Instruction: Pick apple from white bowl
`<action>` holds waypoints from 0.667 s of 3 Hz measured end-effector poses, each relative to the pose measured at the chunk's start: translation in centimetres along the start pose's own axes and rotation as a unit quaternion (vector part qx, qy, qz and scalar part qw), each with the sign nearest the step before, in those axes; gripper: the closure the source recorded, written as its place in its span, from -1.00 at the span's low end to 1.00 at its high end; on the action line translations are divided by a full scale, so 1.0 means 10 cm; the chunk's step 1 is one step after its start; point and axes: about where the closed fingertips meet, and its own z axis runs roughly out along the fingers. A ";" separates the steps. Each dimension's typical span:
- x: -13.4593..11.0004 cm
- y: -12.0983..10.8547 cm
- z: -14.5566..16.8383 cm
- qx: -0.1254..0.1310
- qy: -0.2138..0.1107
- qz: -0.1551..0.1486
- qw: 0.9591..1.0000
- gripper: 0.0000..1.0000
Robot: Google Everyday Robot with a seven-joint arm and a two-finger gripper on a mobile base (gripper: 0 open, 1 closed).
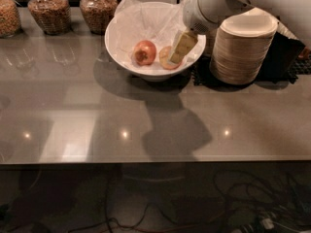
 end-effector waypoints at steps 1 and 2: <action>0.12 -0.02 0.20 0.001 0.007 0.006 1.000 -0.80; 0.24 -0.01 0.38 -0.005 0.017 0.015 1.000 -0.42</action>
Offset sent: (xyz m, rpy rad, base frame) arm 0.0408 -0.0138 -0.0542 -0.0124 0.0526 -0.0656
